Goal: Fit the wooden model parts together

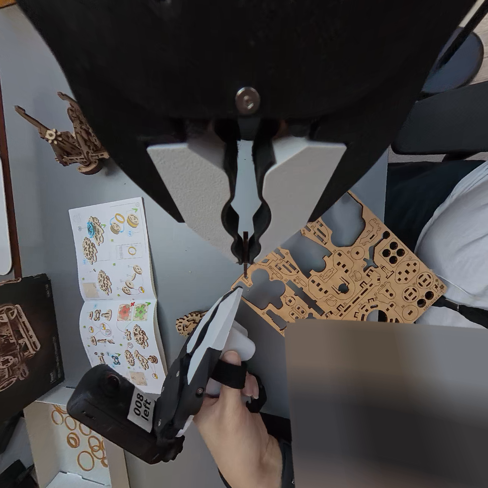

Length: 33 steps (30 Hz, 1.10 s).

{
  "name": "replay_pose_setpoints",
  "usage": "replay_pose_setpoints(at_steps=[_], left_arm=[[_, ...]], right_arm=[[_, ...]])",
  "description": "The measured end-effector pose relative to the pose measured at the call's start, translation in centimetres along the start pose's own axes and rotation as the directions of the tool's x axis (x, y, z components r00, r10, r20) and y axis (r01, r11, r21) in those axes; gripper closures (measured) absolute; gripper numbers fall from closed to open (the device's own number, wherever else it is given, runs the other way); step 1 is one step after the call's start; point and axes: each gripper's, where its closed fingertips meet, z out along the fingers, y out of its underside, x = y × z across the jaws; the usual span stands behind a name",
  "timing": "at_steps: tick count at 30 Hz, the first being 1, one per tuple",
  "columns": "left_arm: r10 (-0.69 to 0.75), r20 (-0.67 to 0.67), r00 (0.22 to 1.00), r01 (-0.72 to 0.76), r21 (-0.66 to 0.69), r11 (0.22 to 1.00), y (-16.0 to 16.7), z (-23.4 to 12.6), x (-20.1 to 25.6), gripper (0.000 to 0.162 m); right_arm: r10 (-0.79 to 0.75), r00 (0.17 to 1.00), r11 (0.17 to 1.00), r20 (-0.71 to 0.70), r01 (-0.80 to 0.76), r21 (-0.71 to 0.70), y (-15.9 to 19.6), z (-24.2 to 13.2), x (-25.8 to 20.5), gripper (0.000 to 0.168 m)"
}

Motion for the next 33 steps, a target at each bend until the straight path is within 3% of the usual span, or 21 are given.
replay_pose_setpoints(at_steps=[12,17,27,33], left_arm=[[0.002,0.014,1.000,-0.001,-0.012,1.000,0.2,0.0,-0.3,0.161],[-0.008,0.003,1.000,0.008,-0.012,1.000,0.2,0.1,-0.2,0.161],[-0.052,-0.018,0.998,0.051,-0.054,0.997,1.0,0.7,-0.2,0.162],[-0.028,0.030,0.999,0.031,-0.072,0.997,1.3,0.7,-0.7,0.162]], right_arm=[[-0.255,0.965,0.946,0.066,0.263,-0.191,-0.2,1.3,-0.5,0.166],[-0.330,0.929,0.897,0.169,0.364,-0.251,-0.8,1.5,-0.6,0.166],[-0.485,0.751,0.707,0.448,0.638,-0.304,-1.5,2.6,-1.6,0.165],[-0.446,0.779,0.746,0.441,0.596,-0.298,-1.4,3.1,-1.7,0.165]])
